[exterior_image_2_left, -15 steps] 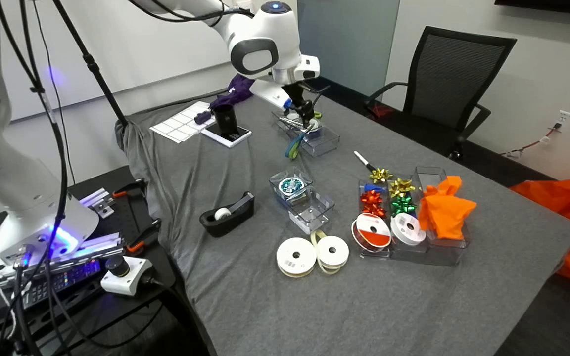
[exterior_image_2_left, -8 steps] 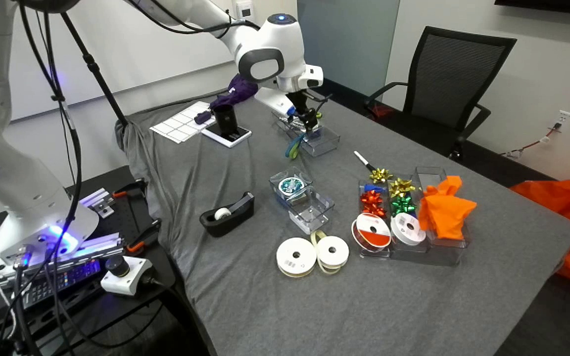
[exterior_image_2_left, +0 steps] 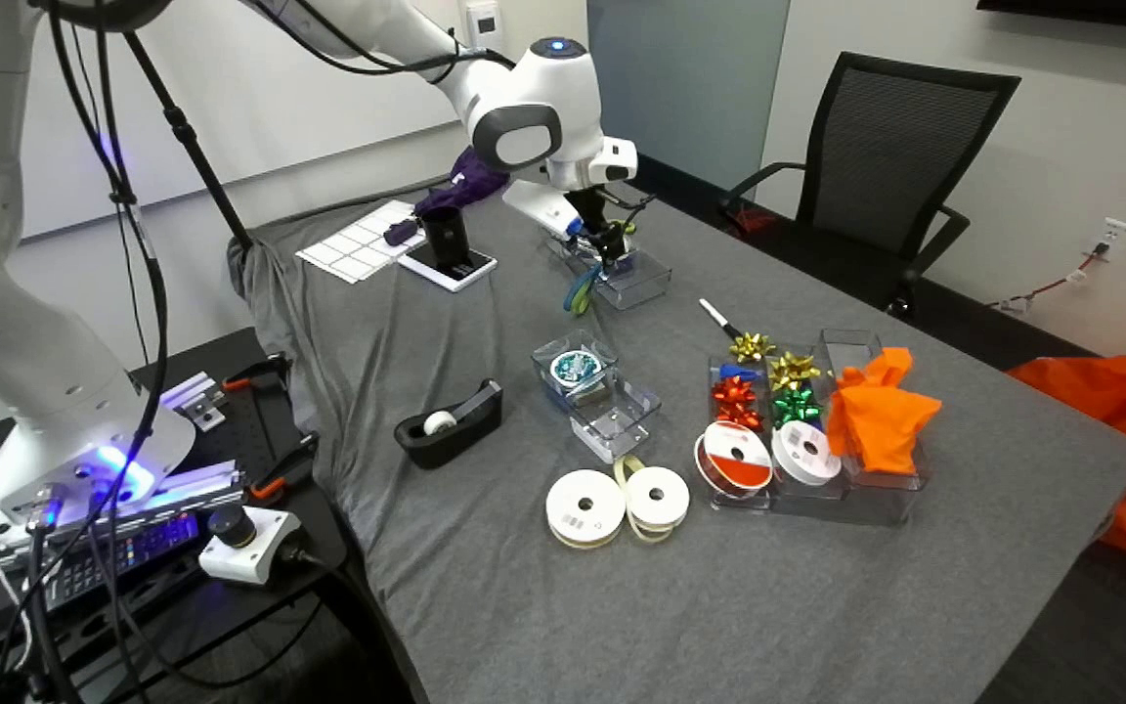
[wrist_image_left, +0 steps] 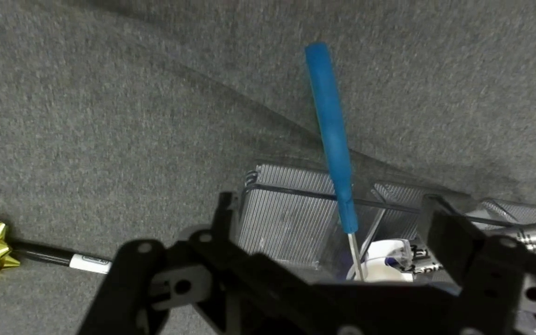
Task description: Put the scissors on the clear container
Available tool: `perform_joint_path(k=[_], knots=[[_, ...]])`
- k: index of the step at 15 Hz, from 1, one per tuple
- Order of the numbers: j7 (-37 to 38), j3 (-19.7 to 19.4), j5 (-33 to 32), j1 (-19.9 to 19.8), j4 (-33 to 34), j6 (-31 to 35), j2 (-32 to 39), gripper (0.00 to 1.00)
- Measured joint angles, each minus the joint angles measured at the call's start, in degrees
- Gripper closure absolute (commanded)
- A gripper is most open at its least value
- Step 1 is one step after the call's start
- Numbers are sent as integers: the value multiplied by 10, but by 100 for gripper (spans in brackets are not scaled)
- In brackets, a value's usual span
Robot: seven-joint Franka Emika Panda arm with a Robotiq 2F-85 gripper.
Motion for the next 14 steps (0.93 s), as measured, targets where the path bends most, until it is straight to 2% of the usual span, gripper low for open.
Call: perform_joint_path(k=[13,14], knots=[[-1,28,-1,-14,34,20,74,0],[-1,29,-2,-14,40,20,80,25]])
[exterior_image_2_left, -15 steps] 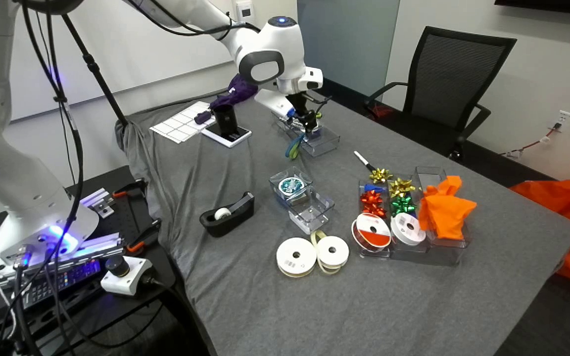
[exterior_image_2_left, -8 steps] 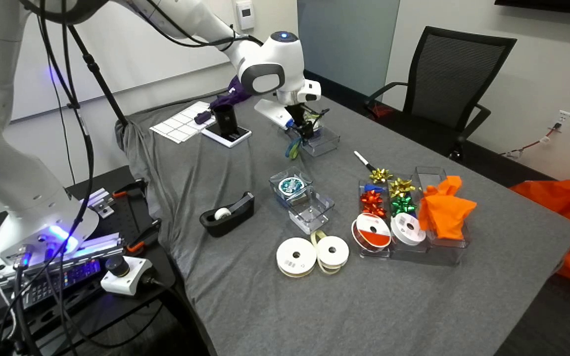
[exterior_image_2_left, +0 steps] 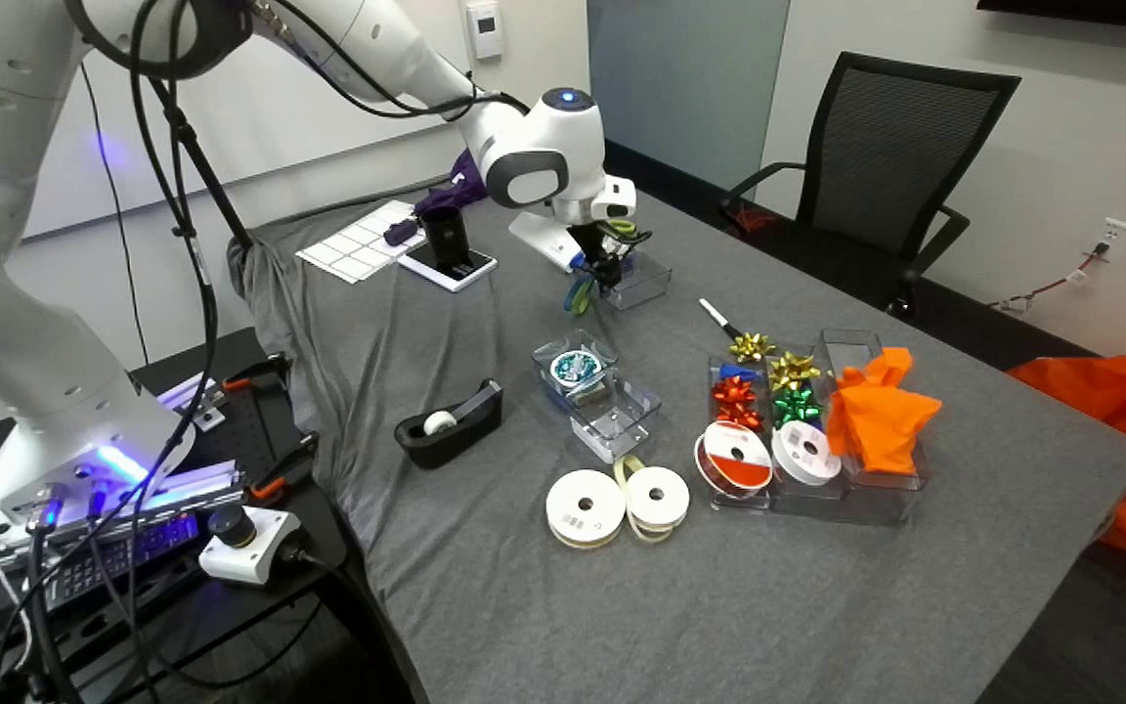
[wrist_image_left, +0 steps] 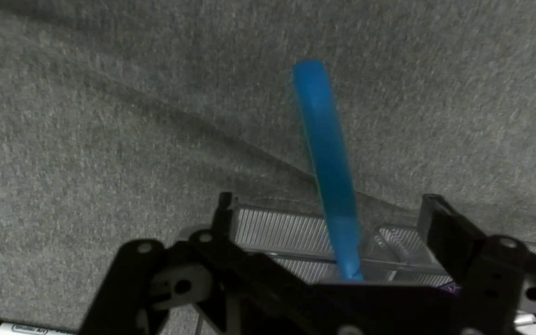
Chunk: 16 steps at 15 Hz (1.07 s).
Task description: Put the scissors on the clear container
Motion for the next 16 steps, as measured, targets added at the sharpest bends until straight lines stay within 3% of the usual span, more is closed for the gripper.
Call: perform_joint_path(k=[2,11,13,16], knots=[[0,0,-3,0,10,0,12,32],[0,0,-34,0,32,-1,40,95],[0,-1,-46,0,32,-1,41,100],[0,-2,-56,0,33,-1,41,96]])
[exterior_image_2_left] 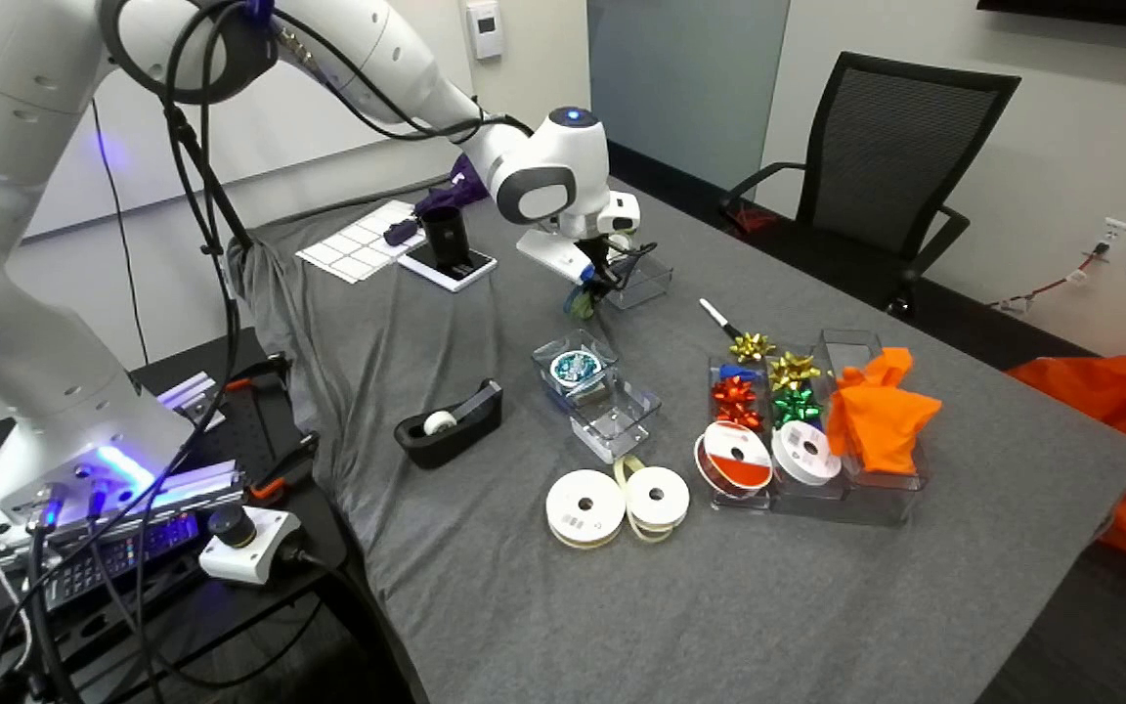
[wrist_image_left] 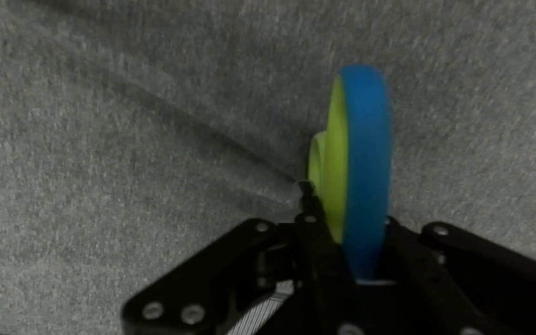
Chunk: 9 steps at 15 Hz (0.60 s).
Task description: Put the scissors on the clear container
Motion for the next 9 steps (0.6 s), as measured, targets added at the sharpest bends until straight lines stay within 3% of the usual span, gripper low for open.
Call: perform_joint_path(k=[5,9], knots=[[6,0,-1,0,-10,-16,-11,96],[35,0,0,0,-17,-74,-40,96]])
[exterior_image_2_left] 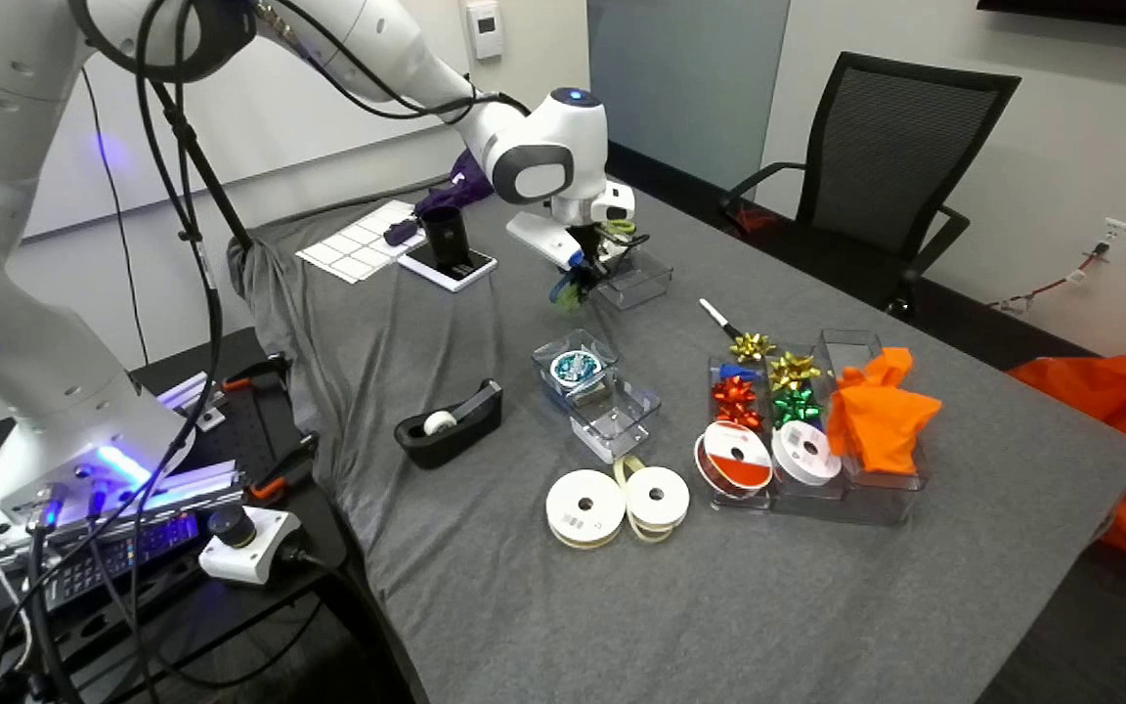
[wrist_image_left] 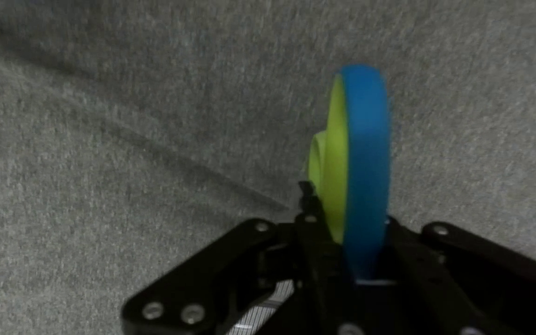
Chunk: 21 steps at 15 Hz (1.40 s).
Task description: Put the scissors on the clear container
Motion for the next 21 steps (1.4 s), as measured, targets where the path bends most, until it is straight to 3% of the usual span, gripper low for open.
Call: perform_joint_path(k=[5,12,21], knots=[[65,0,23,0,18,-121,-32,96],[152,0,144,-13,124,-299,-25,96],[289,-8,214,-33,280,-356,81,96]])
